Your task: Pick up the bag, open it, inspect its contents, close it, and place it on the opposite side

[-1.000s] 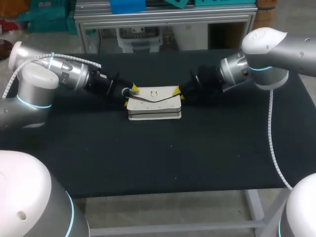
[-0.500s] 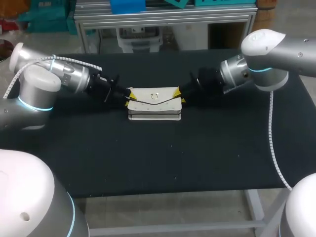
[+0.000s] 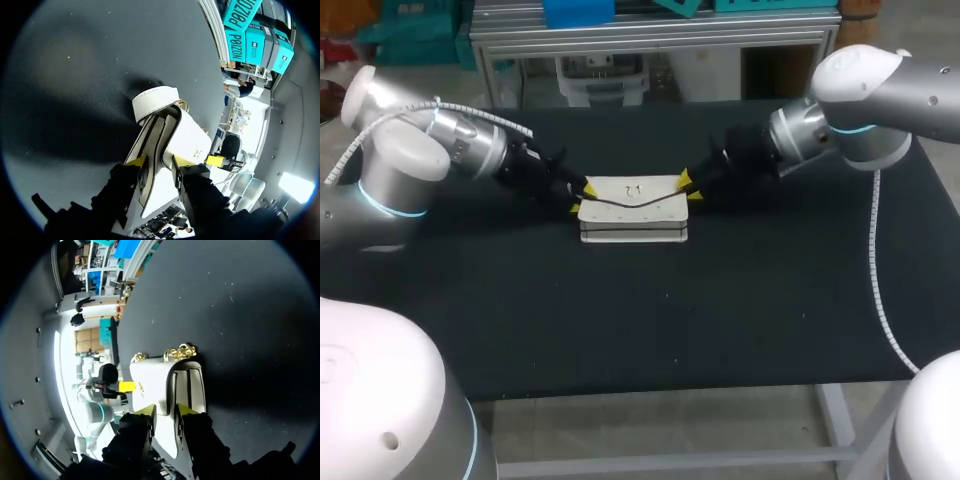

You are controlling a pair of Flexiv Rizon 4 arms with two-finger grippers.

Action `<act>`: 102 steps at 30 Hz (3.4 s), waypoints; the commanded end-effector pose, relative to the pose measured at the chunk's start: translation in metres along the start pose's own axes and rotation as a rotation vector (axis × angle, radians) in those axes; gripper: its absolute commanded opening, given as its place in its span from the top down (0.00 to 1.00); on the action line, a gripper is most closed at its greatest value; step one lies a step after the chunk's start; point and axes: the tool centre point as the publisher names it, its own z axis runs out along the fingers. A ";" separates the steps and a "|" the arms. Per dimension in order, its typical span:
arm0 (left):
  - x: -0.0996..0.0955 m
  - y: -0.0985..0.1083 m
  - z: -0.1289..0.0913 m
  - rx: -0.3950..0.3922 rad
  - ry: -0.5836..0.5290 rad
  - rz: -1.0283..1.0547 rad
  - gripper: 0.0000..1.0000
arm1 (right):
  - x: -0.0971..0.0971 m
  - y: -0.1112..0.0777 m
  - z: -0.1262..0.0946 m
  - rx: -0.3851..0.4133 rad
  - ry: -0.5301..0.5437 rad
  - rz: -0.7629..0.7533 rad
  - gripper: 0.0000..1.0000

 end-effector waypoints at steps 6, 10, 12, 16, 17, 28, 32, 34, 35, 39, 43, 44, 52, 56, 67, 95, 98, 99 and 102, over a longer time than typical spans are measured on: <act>0.005 0.014 -0.016 0.070 -0.032 0.027 0.51 | 0.013 -0.008 -0.011 -0.008 -0.027 -0.011 0.72; 0.010 0.014 -0.010 0.062 -0.059 0.054 0.46 | 0.014 -0.010 -0.002 0.011 -0.030 -0.011 0.73; 0.011 0.012 -0.006 0.059 -0.069 0.055 0.39 | 0.014 -0.010 0.001 0.020 -0.030 -0.009 0.73; 0.010 0.008 -0.001 0.042 -0.066 0.050 0.31 | 0.012 -0.009 0.006 0.030 -0.031 -0.006 0.73; 0.010 0.007 0.001 0.042 -0.067 0.047 0.32 | 0.011 -0.008 0.007 0.035 -0.028 -0.002 0.73; -0.009 -0.006 0.023 0.012 -0.149 -0.015 0.55 | -0.011 -0.007 0.016 0.076 -0.051 0.061 0.67; -0.014 -0.010 0.031 0.008 -0.183 -0.032 0.53 | -0.016 -0.007 0.013 0.076 -0.054 0.077 0.67; -0.017 -0.012 0.035 -0.002 -0.201 -0.041 0.53 | -0.018 -0.007 0.013 0.079 -0.056 0.087 0.67; -0.019 -0.012 0.037 0.001 -0.215 -0.045 0.53 | -0.019 -0.007 0.013 0.080 -0.057 0.090 0.67; -0.023 -0.010 0.038 -0.001 -0.236 -0.052 0.55 | -0.020 -0.008 0.009 0.083 -0.055 0.097 0.67; -0.016 -0.001 0.023 0.021 -0.191 -0.007 0.55 | -0.004 -0.010 -0.005 0.048 -0.047 0.048 0.65; -0.014 0.002 0.019 0.024 -0.182 0.011 0.54 | 0.000 -0.011 -0.008 0.041 -0.045 0.036 0.64; -0.004 0.021 -0.004 0.003 -0.100 0.117 0.41 | 0.020 -0.020 -0.025 0.018 -0.042 -0.021 0.58; 0.001 0.026 -0.010 -0.009 -0.074 0.168 0.51 | 0.019 -0.022 -0.025 0.024 -0.050 -0.024 0.58; 0.000 0.029 0.000 -0.041 -0.080 0.191 0.55 | 0.011 -0.034 -0.032 0.022 -0.060 -0.023 0.54; -0.010 -0.018 -0.050 0.039 -0.192 0.212 1.00 | -0.005 -0.046 -0.050 0.089 -0.192 -0.045 0.07; -0.016 -0.026 -0.056 0.040 -0.228 0.214 1.00 | -0.007 -0.047 -0.052 0.102 -0.213 -0.072 0.00; -0.018 -0.028 -0.058 0.045 -0.233 0.212 1.00 | -0.007 -0.048 -0.052 0.108 -0.228 -0.081 0.00; -0.025 -0.036 -0.067 0.050 -0.260 0.230 1.00 | -0.010 -0.049 -0.057 0.117 -0.254 -0.123 0.00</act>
